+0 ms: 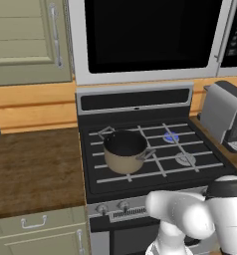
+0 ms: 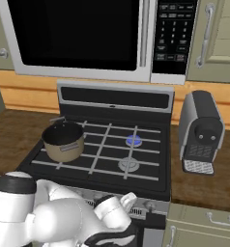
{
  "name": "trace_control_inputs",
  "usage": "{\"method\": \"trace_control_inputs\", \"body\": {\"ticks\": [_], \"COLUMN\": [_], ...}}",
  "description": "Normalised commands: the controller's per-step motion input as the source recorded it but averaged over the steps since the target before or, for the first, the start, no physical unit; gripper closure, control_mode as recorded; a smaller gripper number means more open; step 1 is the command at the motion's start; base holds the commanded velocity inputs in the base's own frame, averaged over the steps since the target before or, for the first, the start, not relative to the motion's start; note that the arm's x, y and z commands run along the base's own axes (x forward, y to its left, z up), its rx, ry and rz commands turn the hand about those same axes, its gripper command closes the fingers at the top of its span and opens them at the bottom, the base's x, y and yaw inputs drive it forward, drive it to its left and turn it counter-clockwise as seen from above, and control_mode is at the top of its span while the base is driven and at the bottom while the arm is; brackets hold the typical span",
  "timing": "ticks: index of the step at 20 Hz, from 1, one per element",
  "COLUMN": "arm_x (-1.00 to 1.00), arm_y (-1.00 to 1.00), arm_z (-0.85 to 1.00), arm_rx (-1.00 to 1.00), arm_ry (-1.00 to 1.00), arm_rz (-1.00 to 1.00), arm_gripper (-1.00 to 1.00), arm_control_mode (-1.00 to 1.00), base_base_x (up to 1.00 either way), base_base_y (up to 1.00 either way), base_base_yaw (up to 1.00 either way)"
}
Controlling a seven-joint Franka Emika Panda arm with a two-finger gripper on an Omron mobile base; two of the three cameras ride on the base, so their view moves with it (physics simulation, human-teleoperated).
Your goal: Turn off the rear right burner of the stove.
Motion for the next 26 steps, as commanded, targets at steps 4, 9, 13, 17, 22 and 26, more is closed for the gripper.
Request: {"method": "trace_control_inputs", "body": {"ticks": [4, 9, 13, 17, 22, 26], "arm_x": [0.37, -0.08, -0.36, -0.19, 0.0, -0.06], "arm_y": [-0.04, -0.08, -0.31, -0.03, 0.0, -0.06], "arm_z": [0.6, 0.67, 0.33, 0.14, 0.0, 0.0], "arm_rx": [0.62, 0.76, 0.97, 0.56, 0.0, 0.0], "arm_ry": [-0.22, -0.4, -0.47, -0.32, 0.0, -0.04], "arm_rz": [-0.2, -0.12, -0.15, -0.09, 0.0, 0.0], "arm_gripper": [1.0, 1.0, 1.0, 1.0, 1.0, 1.0], "arm_control_mode": [-1.0, -1.0, -1.0, -1.0, -1.0, -1.0], "base_base_x": [0.0, 0.0, 0.0, 0.0, 0.0, 0.0], "base_base_y": [0.0, 0.0, 0.0, 0.0, 0.0, 0.0], "base_base_yaw": [0.0, 0.0, 0.0, 0.0, 0.0, 0.0]}}
